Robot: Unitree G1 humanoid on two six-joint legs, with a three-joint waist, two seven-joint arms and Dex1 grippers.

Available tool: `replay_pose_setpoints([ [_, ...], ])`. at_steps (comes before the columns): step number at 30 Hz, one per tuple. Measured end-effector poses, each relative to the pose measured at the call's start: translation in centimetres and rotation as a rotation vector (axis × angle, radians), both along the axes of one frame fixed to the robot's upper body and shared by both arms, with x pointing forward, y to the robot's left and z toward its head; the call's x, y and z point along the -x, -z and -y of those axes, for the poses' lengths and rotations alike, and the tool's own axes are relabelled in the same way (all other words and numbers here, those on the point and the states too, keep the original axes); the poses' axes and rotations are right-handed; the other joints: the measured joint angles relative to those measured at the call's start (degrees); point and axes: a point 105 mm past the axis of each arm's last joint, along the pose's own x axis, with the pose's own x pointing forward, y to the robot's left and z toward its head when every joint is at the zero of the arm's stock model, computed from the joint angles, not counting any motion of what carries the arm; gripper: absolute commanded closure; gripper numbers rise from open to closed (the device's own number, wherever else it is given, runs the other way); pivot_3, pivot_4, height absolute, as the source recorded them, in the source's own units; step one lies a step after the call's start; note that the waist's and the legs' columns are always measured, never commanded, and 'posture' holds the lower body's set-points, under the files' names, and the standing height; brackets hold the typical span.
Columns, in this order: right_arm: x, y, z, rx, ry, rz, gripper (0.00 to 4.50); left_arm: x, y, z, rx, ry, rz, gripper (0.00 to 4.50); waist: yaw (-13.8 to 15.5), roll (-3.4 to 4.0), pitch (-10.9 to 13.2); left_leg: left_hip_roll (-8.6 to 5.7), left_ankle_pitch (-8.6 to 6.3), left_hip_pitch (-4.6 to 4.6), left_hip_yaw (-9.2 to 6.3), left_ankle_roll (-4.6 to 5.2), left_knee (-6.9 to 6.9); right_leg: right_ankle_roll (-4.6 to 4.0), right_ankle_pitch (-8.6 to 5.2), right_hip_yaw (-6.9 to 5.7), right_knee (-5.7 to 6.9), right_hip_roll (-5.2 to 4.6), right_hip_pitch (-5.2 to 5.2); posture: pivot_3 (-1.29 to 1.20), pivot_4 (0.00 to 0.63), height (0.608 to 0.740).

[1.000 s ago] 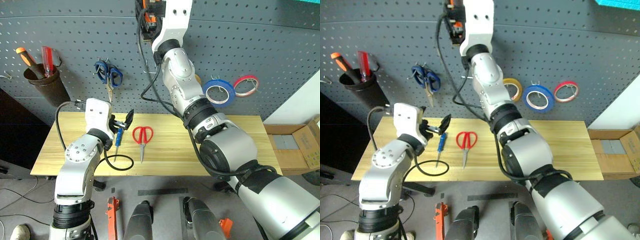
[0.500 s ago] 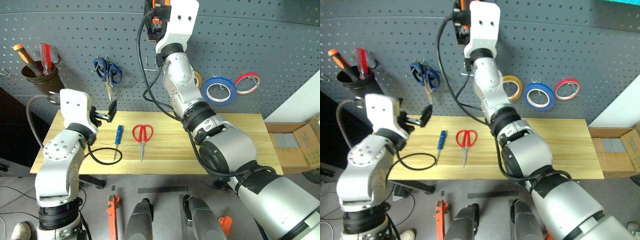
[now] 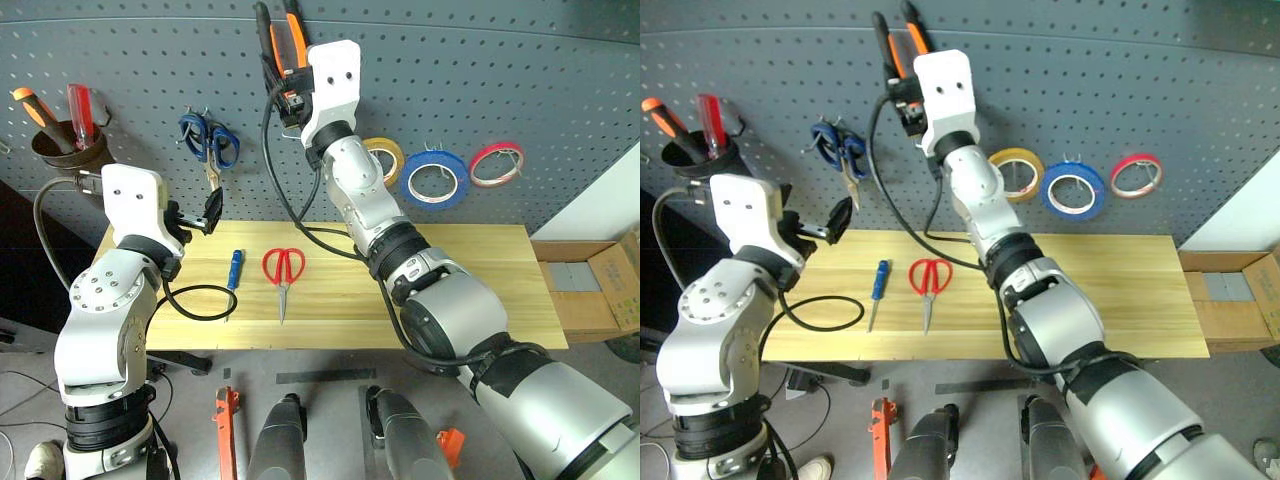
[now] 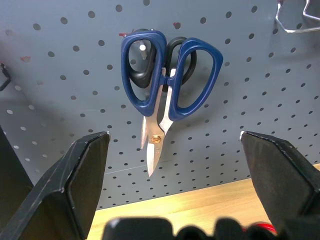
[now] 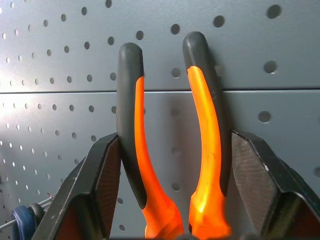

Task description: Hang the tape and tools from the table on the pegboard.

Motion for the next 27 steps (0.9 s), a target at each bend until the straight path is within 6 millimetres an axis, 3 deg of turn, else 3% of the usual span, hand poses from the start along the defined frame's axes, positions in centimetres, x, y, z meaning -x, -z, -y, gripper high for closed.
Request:
replay_pose_setpoints([
  [27,-0.6,-0.6,2.2,-0.174,0.067,-0.031,1.77,0.2,0.6,-0.5,-0.003,-0.022,-0.032,0.00,1.7,-0.02,0.0,-0.01,0.21,-0.01,-0.16,-0.23,0.05,0.21,-0.20,-0.16,0.00,0.00,0.05,0.16,0.311,0.740],
])
